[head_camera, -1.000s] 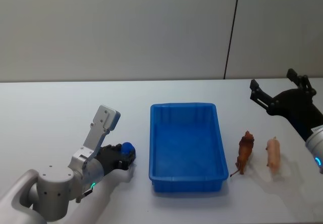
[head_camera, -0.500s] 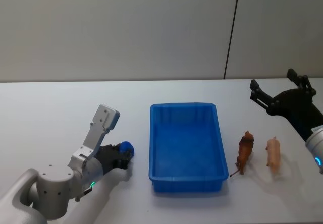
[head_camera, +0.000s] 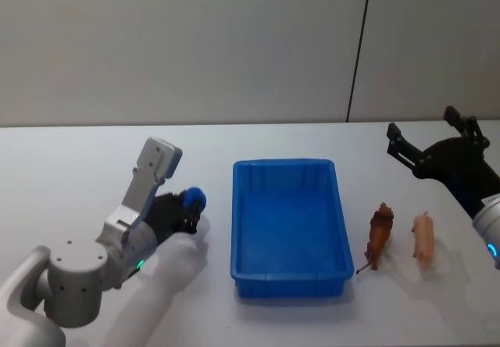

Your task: Pick up the two dolls from the table and place them into the box.

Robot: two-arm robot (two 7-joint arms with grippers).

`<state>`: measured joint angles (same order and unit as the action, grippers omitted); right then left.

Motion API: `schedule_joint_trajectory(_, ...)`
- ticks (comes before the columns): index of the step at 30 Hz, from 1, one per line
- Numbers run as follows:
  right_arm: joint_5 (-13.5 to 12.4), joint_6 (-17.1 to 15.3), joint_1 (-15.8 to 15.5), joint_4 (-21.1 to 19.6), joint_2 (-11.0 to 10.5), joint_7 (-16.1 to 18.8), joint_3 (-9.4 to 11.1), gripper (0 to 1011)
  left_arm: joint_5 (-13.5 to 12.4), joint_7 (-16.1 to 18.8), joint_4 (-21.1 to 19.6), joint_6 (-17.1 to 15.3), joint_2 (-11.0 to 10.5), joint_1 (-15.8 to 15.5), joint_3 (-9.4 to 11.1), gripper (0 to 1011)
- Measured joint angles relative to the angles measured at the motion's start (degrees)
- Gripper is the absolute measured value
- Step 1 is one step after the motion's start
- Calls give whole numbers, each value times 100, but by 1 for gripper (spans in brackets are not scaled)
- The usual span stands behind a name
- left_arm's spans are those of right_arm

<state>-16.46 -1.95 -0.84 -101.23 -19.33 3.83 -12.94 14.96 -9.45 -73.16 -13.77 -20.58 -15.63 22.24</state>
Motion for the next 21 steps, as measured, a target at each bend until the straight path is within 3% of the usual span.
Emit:
schedule_joint_trajectory(12, 0, 0, 0, 0, 0, 0, 0, 1001, -137, -163, -660, 362, -80, -22, -88, 192)
schedule_joint_trajectory(21, 0, 0, 0, 0, 0, 0, 0, 1001, -98, -742, -813, 705, -37, -172, -107, 192)
